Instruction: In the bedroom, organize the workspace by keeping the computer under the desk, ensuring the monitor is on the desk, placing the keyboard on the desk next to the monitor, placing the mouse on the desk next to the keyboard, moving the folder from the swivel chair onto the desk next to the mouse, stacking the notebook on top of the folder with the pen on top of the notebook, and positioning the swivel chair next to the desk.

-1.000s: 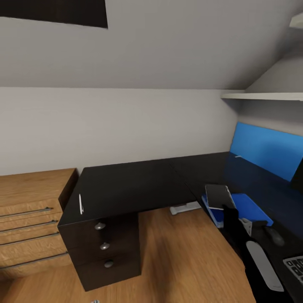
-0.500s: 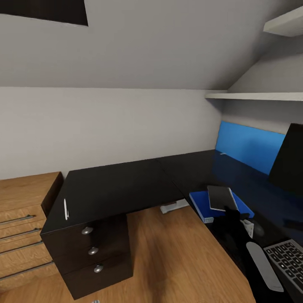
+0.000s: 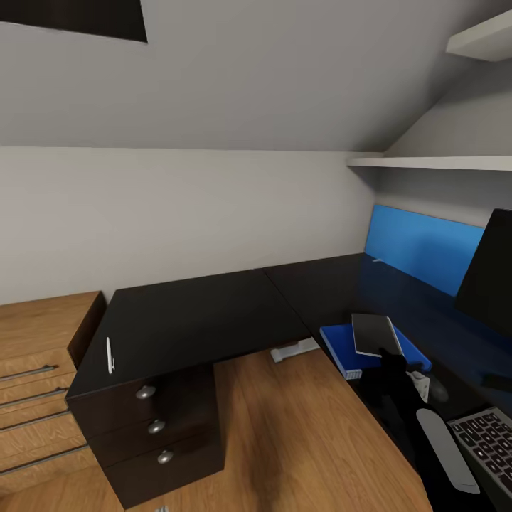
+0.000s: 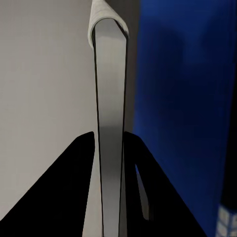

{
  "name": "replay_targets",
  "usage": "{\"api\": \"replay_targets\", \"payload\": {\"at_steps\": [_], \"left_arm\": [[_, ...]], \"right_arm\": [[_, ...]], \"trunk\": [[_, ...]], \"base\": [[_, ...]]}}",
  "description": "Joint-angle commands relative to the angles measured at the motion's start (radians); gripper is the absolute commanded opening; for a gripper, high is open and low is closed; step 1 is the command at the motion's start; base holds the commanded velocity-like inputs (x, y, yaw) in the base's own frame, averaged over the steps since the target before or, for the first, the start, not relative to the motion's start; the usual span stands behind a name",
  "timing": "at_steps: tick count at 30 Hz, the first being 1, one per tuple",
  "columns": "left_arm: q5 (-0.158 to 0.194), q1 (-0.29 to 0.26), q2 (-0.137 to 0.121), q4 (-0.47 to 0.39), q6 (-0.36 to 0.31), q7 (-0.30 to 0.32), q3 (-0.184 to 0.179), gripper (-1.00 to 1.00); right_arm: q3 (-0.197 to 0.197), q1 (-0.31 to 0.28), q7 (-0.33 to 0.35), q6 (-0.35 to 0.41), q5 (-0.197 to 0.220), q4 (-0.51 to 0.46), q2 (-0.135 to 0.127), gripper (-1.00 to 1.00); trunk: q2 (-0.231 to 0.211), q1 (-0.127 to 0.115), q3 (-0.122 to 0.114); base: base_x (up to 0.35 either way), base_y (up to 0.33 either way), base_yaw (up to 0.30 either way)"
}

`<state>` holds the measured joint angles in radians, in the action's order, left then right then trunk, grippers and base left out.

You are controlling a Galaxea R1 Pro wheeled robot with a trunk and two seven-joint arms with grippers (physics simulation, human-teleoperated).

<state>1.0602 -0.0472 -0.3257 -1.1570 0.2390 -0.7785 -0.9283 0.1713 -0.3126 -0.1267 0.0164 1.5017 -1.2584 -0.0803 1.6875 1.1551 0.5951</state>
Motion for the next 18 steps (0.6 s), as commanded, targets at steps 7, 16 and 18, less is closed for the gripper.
{"api": "replay_targets", "payload": {"at_steps": [7, 16, 18], "left_arm": [[0.007, -0.002, -0.001, -0.001, 0.006, -0.004, -0.004, 1.0], [0.006, -0.002, -0.001, -0.001, 0.006, -0.004, -0.004, 1.0], [0.005, -0.002, -0.001, -0.002, 0.006, -0.004, -0.004, 1.0]], "right_arm": [[0.003, 0.0, -0.007, 0.0, 0.006, -0.001, -0.003, -1.0], [0.004, 0.0, -0.01, 0.0, 0.006, -0.002, -0.004, -1.0], [0.004, 0.0, -0.01, -0.001, 0.006, -0.002, -0.005, -1.0]], "trunk": [[0.001, 0.0, 0.001], [0.001, 0.0, 0.001], [-0.006, -0.004, -0.002]], "base": [[0.122, -0.029, 0.0], [0.008, -0.002, 0.0], [0.0, 0.0, 0.0]]}}
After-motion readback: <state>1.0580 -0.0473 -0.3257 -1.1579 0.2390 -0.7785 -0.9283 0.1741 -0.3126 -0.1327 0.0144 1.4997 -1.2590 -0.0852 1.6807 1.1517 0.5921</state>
